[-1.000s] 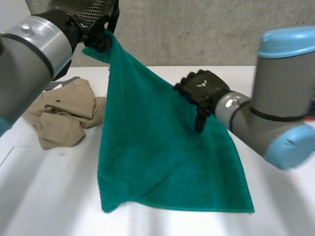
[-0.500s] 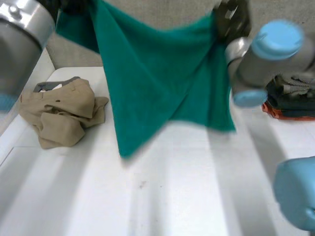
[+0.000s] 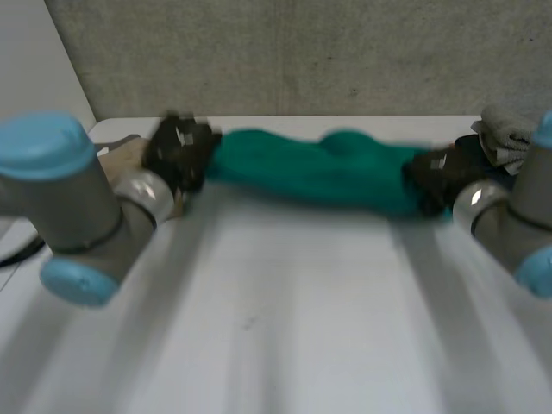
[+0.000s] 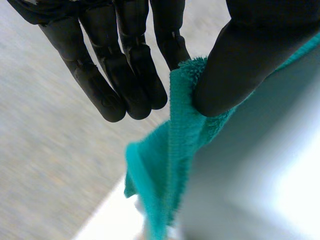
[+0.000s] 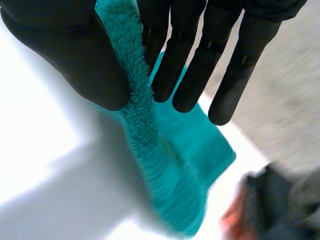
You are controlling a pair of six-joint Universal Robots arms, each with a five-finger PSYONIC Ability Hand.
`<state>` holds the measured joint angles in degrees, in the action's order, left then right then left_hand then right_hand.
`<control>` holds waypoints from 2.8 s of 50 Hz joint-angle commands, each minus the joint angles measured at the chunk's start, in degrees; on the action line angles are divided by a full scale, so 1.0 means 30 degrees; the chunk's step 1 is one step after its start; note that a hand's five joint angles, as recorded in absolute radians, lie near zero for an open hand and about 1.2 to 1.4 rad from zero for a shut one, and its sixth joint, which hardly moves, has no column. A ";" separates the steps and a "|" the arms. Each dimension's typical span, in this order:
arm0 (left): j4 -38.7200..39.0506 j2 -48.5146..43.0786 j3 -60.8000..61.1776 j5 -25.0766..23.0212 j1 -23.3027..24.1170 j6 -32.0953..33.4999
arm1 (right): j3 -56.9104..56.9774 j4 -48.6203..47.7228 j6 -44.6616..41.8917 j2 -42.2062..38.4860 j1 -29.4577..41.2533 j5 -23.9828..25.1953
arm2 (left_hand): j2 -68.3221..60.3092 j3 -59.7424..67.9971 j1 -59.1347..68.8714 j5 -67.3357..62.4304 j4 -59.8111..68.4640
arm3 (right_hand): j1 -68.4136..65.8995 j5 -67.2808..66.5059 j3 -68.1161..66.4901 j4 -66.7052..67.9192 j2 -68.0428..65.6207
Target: Fold the laundry.
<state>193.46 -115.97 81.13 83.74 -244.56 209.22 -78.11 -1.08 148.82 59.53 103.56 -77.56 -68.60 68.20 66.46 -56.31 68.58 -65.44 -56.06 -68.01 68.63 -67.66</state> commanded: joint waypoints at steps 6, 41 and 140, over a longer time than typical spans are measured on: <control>-0.0910 -0.2271 0.0996 0.0356 -0.0217 0.0162 | -0.3437 -0.0638 -0.1705 -0.0274 -0.0534 0.0482 | 1.0927 -1.0795 -1.0216 1.0164 -1.0919 | 0.9217 0.9426 1.0073 -1.0282 0.9957; -0.7180 -0.3469 -0.1288 -0.0993 -0.1743 -0.6048 | 0.9158 0.6774 -1.0848 -0.7389 -0.1824 0.3909 | 1.4927 -1.4796 -1.4216 1.4165 -1.4919 | 1.0189 1.0398 1.1045 -1.1254 1.0929; -0.5687 0.0571 -0.1027 0.3345 0.0134 -0.0279 | 0.6408 0.6013 -0.9089 -0.5899 -0.1442 0.3500 | -0.2405 0.2536 0.3116 -0.3167 0.2413 | 0.6368 0.6576 0.7224 -0.7433 0.7108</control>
<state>176.39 -114.31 77.94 93.69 -244.26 208.31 -57.91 17.09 121.19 40.75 99.63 -66.64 -67.00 67.10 65.16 -56.77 66.81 -37.78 -29.42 -39.32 39.18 -38.93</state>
